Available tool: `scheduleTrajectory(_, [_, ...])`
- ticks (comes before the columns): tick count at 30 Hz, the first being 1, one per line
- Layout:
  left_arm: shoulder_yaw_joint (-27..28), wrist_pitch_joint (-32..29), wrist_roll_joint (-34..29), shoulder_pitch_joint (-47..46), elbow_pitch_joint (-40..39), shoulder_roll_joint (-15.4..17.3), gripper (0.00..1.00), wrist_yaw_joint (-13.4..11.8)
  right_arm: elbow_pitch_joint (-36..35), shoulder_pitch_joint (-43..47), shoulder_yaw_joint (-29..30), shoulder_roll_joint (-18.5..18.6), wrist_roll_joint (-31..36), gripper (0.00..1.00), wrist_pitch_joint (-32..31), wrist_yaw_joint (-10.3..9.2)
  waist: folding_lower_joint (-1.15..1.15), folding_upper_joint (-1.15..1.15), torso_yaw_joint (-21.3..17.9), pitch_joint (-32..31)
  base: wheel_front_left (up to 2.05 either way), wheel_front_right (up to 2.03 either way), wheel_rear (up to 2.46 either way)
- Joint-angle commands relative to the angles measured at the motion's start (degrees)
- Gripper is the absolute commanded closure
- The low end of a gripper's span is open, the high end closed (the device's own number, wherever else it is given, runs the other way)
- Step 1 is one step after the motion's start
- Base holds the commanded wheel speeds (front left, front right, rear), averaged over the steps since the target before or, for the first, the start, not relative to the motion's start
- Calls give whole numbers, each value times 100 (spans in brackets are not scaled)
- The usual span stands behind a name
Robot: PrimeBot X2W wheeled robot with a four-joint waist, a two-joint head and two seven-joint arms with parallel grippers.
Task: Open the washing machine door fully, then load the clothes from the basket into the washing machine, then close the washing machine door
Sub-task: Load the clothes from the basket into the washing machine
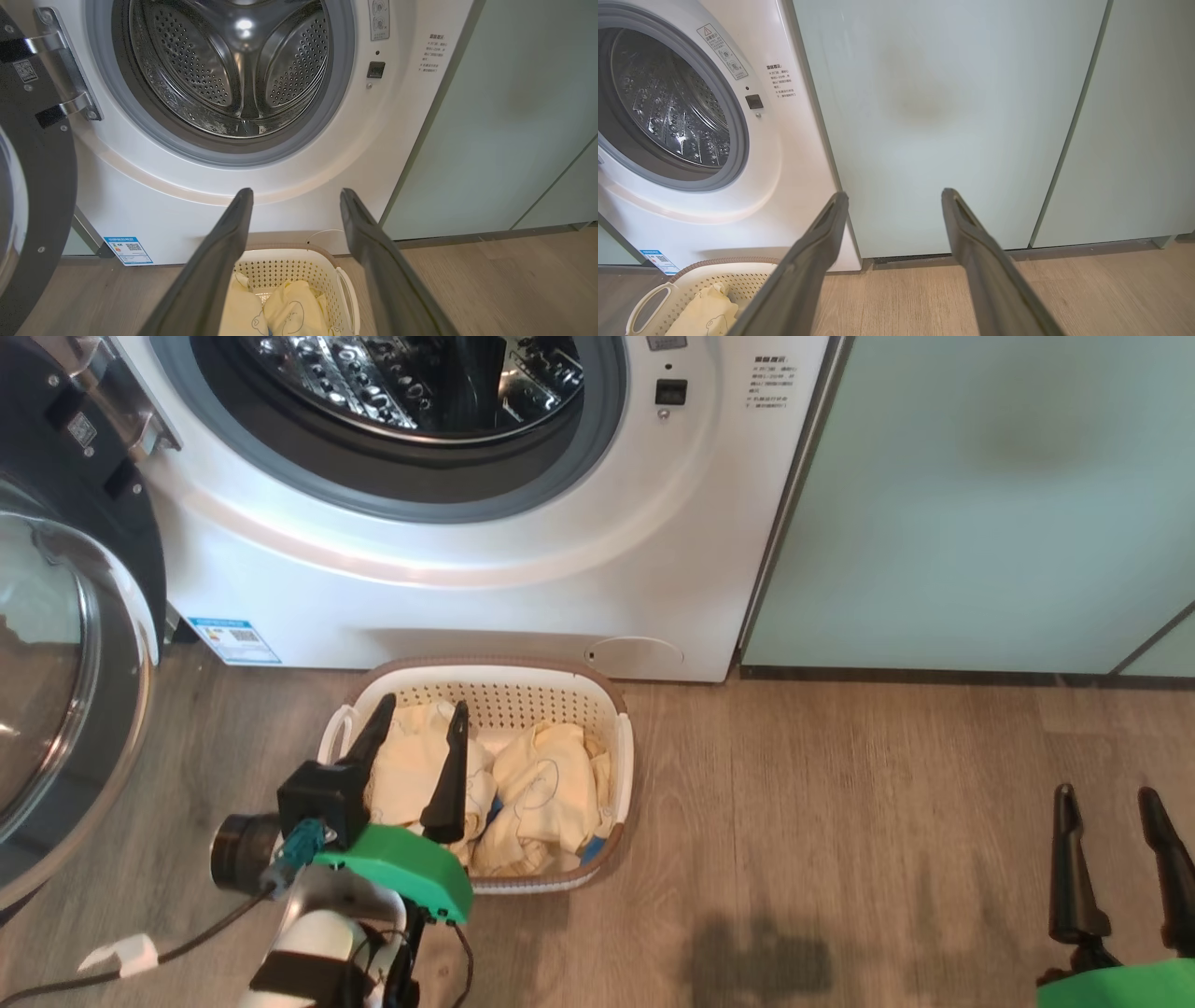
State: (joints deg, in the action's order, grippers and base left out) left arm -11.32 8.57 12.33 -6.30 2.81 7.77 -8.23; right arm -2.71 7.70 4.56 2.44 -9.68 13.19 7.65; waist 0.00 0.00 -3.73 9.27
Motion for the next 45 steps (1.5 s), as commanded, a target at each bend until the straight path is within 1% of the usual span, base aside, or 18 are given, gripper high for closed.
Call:
scheduleTrajectory(1, [162, -30, 95, -268, -96, 79, 0, 25, -182, -216, -135, 71, -49, 0, 57, -16, 0, 0, 3, 51, 0, 0, 0])
scheduleTrajectory(6, [152, -136, 170, -378, 139, 90, 0, 57, -203, -279, -180, 72, -94, 0, 67, -16, 0, 0, -7, 263, 0, 0, 0])
scheduleTrajectory(11, [124, -258, 230, -638, 580, 92, 0, 105, -223, -390, -215, 76, -147, 0, 90, -16, 0, 0, -34, 608, 0, 0, 0])
scheduleTrajectory(15, [90, -459, 246, -962, 1130, 102, 0, 123, -225, -513, -258, 89, -191, 0, 112, -16, 0, 0, -76, 925, 0, 0, 0])
scheduleTrajectory(19, [40, -558, 285, -1403, 1762, 91, 0, 224, -237, -657, -269, 108, -234, 0, 135, -16, 0, 0, -101, 1321, 0, 0, 0])
scheduleTrajectory(28, [21, -527, 373, -2554, 3275, 101, 0, 451, -207, -1172, -412, 193, -382, 0, 174, -16, 0, 0, -242, 2308, 0, 0, 0])
scheduleTrajectory(34, [54, -507, 488, -3288, 4225, 106, 0, 615, -290, -1434, -389, 193, -467, 0, 179, -16, 0, 0, -316, 2864, 0, 0, 0])
scheduleTrajectory(36, [100, -508, 547, -3530, 4532, 126, 0, 646, -335, -1502, -400, 190, -486, 0, 179, -16, 0, 0, -343, 3063, 0, 0, 0])
scheduleTrajectory(40, [200, -441, 620, -4004, 5075, 218, 0, 620, -415, -1644, -423, 196, -537, 0, 180, -16, 0, 0, -419, 3415, 0, 0, 0])
scheduleTrajectory(45, [323, -422, 768, -4551, 5617, 336, 0, 708, -502, -1798, -426, 194, -592, 0, 180, -16, 0, 0, -524, 3874, 0, 0, 0])
